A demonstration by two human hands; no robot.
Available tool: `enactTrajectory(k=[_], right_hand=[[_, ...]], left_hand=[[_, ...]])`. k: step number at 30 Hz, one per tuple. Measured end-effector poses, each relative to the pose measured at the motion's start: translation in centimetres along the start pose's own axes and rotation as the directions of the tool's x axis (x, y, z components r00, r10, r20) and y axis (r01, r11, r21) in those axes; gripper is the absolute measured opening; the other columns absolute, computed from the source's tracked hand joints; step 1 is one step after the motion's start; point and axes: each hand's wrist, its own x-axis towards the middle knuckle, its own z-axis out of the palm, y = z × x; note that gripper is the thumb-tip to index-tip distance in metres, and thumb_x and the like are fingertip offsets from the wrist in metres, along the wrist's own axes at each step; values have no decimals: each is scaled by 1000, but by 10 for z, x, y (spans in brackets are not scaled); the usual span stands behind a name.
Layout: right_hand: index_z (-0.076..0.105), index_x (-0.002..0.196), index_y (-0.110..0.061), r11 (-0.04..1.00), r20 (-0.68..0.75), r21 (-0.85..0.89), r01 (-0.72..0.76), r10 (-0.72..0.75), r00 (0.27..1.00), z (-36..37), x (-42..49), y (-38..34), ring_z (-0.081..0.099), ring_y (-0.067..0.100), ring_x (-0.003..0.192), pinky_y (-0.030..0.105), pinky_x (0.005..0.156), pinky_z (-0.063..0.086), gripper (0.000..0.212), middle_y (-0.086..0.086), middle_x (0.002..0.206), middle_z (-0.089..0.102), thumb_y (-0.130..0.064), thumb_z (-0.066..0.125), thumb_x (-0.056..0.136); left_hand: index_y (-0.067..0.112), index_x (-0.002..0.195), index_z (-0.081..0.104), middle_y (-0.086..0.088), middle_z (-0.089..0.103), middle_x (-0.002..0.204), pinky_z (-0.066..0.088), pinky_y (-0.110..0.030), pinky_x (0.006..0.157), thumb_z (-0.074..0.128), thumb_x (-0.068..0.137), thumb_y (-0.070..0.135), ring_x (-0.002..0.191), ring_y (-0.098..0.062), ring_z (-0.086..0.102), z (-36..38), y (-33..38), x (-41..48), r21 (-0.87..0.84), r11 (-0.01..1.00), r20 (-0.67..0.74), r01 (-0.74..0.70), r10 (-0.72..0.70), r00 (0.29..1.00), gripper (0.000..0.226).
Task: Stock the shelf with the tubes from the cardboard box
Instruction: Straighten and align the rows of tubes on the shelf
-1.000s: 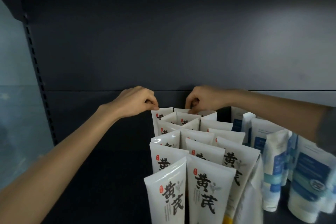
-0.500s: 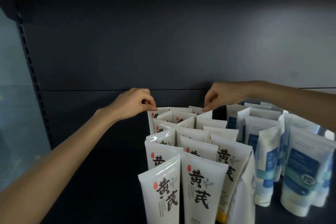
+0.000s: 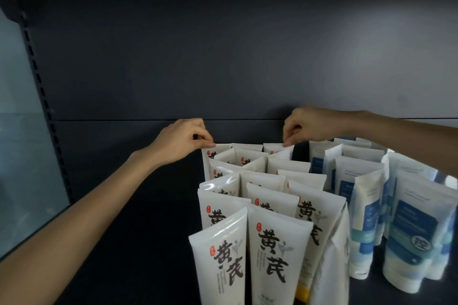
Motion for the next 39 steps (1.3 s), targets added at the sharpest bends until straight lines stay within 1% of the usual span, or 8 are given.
enactTrajectory(k=[3,7,13,17,20,24,28,39], right_hand=[[70,78,-22,1000,6,13,-11,11,1000,0,-1,1,55,-9,63,3,59,39,8,-15,71,62,-20,68,86],[72,78,-19,997,37,64,-40,38,999,-3,-2,0,51,-7,53,6,52,39,10,-23,53,59,-22,68,86],[74,82,-24,985,-54,171,16,-7,999,-12,-3,-20,54,-2,61,11,60,42,11,-15,70,67,-34,68,84],[75,91,-17,980,16,194,40,-43,999,-6,2,-40,64,11,82,23,79,50,22,-6,89,73,-36,67,84],[76,90,-16,980,80,193,41,-57,995,0,8,-49,63,12,78,28,79,51,21,-5,88,73,-34,67,84],[76,85,-14,982,105,186,40,-60,993,4,16,-56,60,-3,66,15,68,50,16,-15,73,71,-28,70,83],[72,74,-21,980,103,189,62,-82,991,4,19,-57,57,-10,58,3,56,40,10,-27,59,63,-21,71,84],[67,70,-29,967,16,229,112,-119,993,11,19,-54,54,-10,54,2,54,37,19,-29,54,59,-17,70,84]], left_hand=[[29,90,73,18,51,82,31,-24,62,65,85,38,73,3,47,0,0,-1,8,1000,-1,5,-5,1000,13],[30,88,72,15,53,84,32,-23,62,66,83,40,73,3,49,-1,2,-1,-2,1000,5,2,-2,1000,13],[31,85,72,13,53,81,33,-22,61,65,80,50,66,4,48,-11,17,0,-39,999,0,-1,1,1000,20],[36,72,70,17,63,80,46,-29,69,61,69,67,75,1,57,-25,35,-2,-104,991,185,88,-67,980,33],[32,70,72,9,70,86,53,-40,80,67,70,63,85,-13,64,-27,43,-3,-35,990,288,135,-119,950,31],[37,65,67,19,66,81,51,-36,79,72,77,46,85,-7,61,-30,45,-3,15,994,270,111,-110,957,15],[31,75,72,17,59,80,47,-34,73,71,82,37,81,-3,56,-30,38,-4,68,998,225,3,-18,974,9],[31,85,73,19,50,75,26,-16,57,67,83,39,78,18,45,-28,19,-8,160,979,142,-129,107,984,10]])
